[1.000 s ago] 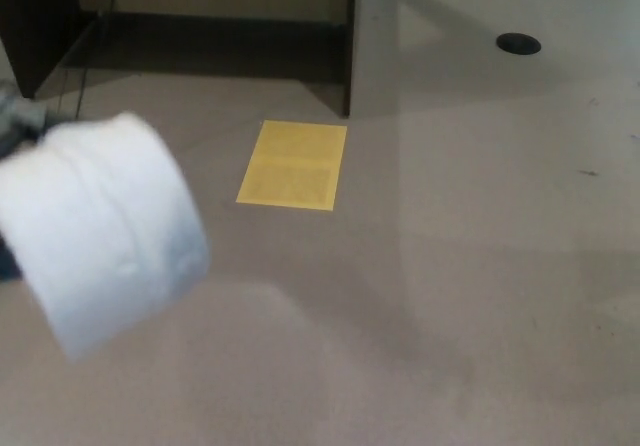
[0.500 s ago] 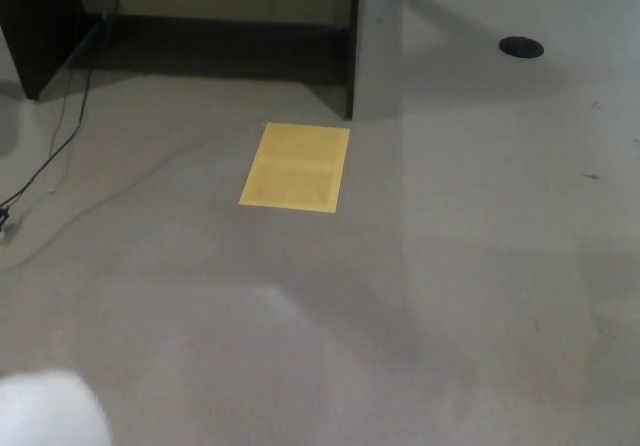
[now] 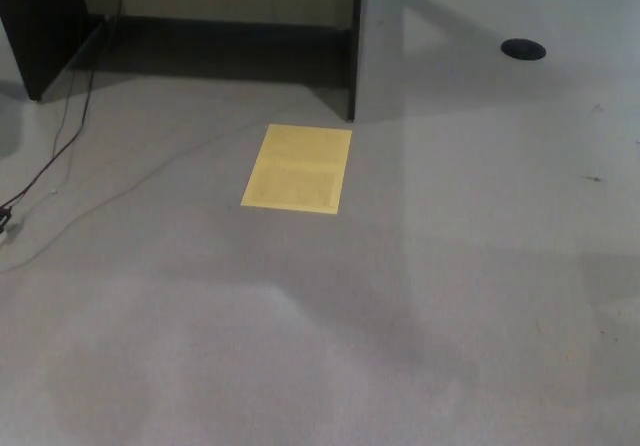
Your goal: A person is holding a toilet paper roll and the robot extends its left hand to grab the roll by inserting its thumb into the gap in the middle and brings its hand down by its side. Then it extends its arm again to hand the toilet paper roll back to the person.
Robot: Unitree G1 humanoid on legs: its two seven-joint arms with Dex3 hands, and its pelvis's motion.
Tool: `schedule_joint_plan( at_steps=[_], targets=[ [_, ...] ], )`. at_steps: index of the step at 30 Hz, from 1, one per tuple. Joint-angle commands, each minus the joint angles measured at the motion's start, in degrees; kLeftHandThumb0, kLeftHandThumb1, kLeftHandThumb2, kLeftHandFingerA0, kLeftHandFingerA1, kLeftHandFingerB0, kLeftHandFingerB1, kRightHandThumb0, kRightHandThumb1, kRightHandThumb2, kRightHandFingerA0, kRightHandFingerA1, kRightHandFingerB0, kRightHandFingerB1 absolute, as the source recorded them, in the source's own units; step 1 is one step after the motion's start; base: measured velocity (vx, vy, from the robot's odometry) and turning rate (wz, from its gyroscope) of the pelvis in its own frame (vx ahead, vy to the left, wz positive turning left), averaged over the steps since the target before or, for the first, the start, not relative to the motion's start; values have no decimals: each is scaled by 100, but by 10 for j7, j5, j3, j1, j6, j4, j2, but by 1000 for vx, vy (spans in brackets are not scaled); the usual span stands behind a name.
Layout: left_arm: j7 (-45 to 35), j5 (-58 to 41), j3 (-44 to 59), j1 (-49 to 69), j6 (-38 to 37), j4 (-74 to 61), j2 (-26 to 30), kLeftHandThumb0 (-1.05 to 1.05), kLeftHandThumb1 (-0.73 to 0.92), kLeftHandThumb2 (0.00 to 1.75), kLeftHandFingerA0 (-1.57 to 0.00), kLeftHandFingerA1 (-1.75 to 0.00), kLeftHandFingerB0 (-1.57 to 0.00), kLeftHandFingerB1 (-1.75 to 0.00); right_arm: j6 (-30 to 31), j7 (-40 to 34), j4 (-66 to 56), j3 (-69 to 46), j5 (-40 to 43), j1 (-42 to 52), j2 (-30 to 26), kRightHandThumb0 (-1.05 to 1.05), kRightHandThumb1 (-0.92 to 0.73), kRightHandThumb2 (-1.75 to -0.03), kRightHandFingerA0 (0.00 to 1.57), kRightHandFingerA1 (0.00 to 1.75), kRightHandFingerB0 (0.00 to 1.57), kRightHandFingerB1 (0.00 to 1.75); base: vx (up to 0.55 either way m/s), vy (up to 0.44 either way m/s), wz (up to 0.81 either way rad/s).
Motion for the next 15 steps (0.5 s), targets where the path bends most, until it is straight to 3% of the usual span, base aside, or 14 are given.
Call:
schedule_joint_plan(
  at_steps=[1, 2, 4, 5, 9, 10, 12, 15],
  targets=[
    [32, 12, -13, -11, -37, 12, 20, -13, 81, 68, -67, -152, -66, -136, 7, 3, 4, -3, 2, -2, -5, -38, -66, -60, 76, 83, 34, 32, 0, 0, 0],
    [37, 9, -12, -13, -34, 15, 18, -13, 79, 69, -68, -146, -69, -130, 7, 3, 3, -3, 2, -1, -5, -39, -67, -60, 76, 82, 33, 32, 0, 0, 0],
    [46, 9, -15, -12, -43, 17, 21, -13, 81, 68, -67, -151, -67, -133, 8, 5, 4, -5, 5, -2, -3, -39, -68, -62, 76, 87, 34, 33, 0, 0, 0],
    [48, 6, -12, -14, -49, 14, 24, -14, 81, 72, -74, -147, -72, -123, 7, 6, 4, -6, 6, -2, -2, -39, -68, -62, 74, 84, 35, 33, 0, 0, 0],
    [43, -16, 4, -24, -75, 0, 24, -11, 82, 71, -73, -153, -69, -131, 6, 0, 4, -3, 2, 2, -3, -39, -67, -62, 75, 83, 36, 33, 0, 0, 0],
    [44, -20, 11, -30, -88, -19, 28, -11, 79, 77, -77, -148, -71, -124, 3, -1, 5, -3, 2, 3, -3, -40, -67, -62, 76, 85, 36, 33, 0, 0, 0],
    [26, -42, 29, -39, -102, -55, 26, -13, 76, 82, -79, -154, -71, -130, 3, 0, 4, -4, 3, 4, -3, -39, -66, -60, 75, 89, 36, 32, 0, 0, 0],
    [8, -62, 49, -55, -111, -138, 25, -14, 80, 75, -81, -155, -71, -134, 4, 2, 4, -4, 3, 4, -5, -39, -67, -62, 77, 83, 36, 33, 0, 0, 0]
  ],
)
